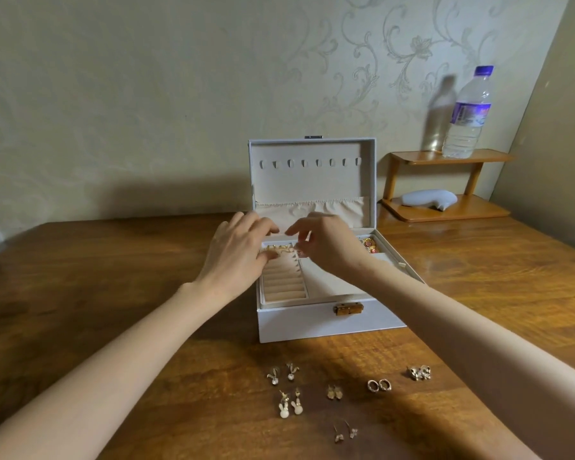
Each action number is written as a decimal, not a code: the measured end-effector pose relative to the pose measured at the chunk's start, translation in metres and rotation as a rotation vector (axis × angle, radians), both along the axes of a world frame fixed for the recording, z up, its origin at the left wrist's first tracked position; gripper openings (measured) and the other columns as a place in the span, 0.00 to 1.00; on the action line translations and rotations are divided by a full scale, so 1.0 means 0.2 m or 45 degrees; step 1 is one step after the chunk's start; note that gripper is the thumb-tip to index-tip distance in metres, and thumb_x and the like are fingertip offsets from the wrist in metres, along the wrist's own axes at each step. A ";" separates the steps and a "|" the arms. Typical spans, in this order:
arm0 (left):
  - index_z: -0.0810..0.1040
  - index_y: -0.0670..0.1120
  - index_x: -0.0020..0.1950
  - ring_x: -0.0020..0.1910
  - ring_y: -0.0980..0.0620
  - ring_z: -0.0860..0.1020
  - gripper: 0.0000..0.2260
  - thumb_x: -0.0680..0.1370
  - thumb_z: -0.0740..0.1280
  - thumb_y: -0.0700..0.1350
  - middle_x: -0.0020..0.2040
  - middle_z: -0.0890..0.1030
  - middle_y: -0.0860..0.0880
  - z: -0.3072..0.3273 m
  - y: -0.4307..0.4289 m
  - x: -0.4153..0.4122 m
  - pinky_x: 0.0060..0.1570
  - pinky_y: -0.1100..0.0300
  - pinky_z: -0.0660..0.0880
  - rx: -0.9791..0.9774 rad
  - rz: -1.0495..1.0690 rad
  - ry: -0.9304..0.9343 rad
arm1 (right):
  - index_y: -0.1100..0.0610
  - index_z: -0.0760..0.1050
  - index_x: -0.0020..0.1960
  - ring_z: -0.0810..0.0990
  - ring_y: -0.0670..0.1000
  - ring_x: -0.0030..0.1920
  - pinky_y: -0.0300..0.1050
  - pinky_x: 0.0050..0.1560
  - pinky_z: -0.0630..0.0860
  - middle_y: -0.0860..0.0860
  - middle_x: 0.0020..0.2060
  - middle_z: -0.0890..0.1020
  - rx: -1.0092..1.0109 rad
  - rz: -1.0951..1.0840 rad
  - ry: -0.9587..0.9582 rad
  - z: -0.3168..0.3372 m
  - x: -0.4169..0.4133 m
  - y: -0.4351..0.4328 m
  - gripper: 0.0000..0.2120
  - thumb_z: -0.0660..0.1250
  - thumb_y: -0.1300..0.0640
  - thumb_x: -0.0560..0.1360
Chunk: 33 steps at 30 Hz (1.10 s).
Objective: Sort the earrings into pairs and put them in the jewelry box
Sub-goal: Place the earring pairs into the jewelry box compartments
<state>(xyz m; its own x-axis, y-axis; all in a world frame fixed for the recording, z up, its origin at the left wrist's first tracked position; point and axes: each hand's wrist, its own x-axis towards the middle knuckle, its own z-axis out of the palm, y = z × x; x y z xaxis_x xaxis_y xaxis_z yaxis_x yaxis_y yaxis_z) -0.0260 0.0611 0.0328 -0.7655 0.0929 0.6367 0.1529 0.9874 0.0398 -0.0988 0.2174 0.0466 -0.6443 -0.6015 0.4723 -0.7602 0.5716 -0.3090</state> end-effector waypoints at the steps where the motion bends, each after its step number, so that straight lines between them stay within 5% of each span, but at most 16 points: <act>1: 0.76 0.44 0.56 0.51 0.50 0.75 0.16 0.70 0.73 0.43 0.55 0.78 0.46 0.01 0.02 0.06 0.49 0.57 0.71 0.041 -0.036 0.040 | 0.56 0.79 0.57 0.78 0.48 0.42 0.45 0.47 0.77 0.53 0.48 0.80 -0.056 0.024 0.008 0.01 0.05 0.04 0.13 0.69 0.62 0.73; 7: 0.74 0.49 0.47 0.42 0.59 0.74 0.11 0.68 0.71 0.49 0.44 0.76 0.57 -0.03 0.16 0.44 0.43 0.64 0.72 0.191 -0.199 -0.060 | 0.52 0.80 0.53 0.76 0.41 0.37 0.30 0.38 0.72 0.44 0.44 0.78 -0.102 0.220 -0.057 -0.02 0.36 0.28 0.11 0.72 0.59 0.71; 11: 0.76 0.54 0.47 0.44 0.62 0.71 0.10 0.69 0.68 0.57 0.43 0.73 0.62 -0.11 0.17 0.53 0.45 0.67 0.66 0.159 -0.167 -0.404 | 0.49 0.81 0.49 0.76 0.43 0.37 0.40 0.40 0.75 0.43 0.43 0.78 0.054 0.244 -0.164 -0.14 0.50 0.32 0.07 0.71 0.54 0.72; 17: 0.73 0.55 0.48 0.49 0.60 0.67 0.06 0.74 0.66 0.55 0.47 0.71 0.60 -0.19 0.18 0.53 0.49 0.65 0.64 0.169 -0.085 -0.603 | 0.48 0.80 0.52 0.73 0.44 0.41 0.40 0.43 0.73 0.45 0.45 0.79 0.214 0.241 -0.192 -0.25 0.55 0.24 0.08 0.68 0.50 0.73; 26: 0.74 0.51 0.43 0.47 0.58 0.68 0.03 0.75 0.67 0.47 0.44 0.72 0.57 -0.25 0.17 0.53 0.43 0.66 0.63 0.217 -0.112 -0.530 | 0.50 0.80 0.46 0.72 0.42 0.40 0.32 0.38 0.65 0.45 0.44 0.79 0.223 0.244 -0.227 -0.26 0.55 0.21 0.03 0.70 0.55 0.72; 30: 0.76 0.52 0.40 0.43 0.59 0.70 0.06 0.72 0.71 0.43 0.39 0.74 0.60 -0.16 0.17 0.53 0.43 0.63 0.69 0.243 -0.148 -0.380 | 0.49 0.80 0.44 0.72 0.38 0.34 0.31 0.37 0.67 0.41 0.40 0.80 0.124 0.210 -0.283 -0.19 0.53 0.23 0.02 0.71 0.54 0.71; 33: 0.78 0.50 0.39 0.38 0.62 0.70 0.04 0.70 0.72 0.43 0.33 0.71 0.62 -0.05 0.15 0.51 0.37 0.68 0.64 0.330 -0.143 -0.244 | 0.50 0.81 0.41 0.73 0.33 0.34 0.30 0.33 0.66 0.40 0.36 0.78 -0.007 0.189 -0.325 -0.10 0.46 0.23 0.02 0.72 0.56 0.71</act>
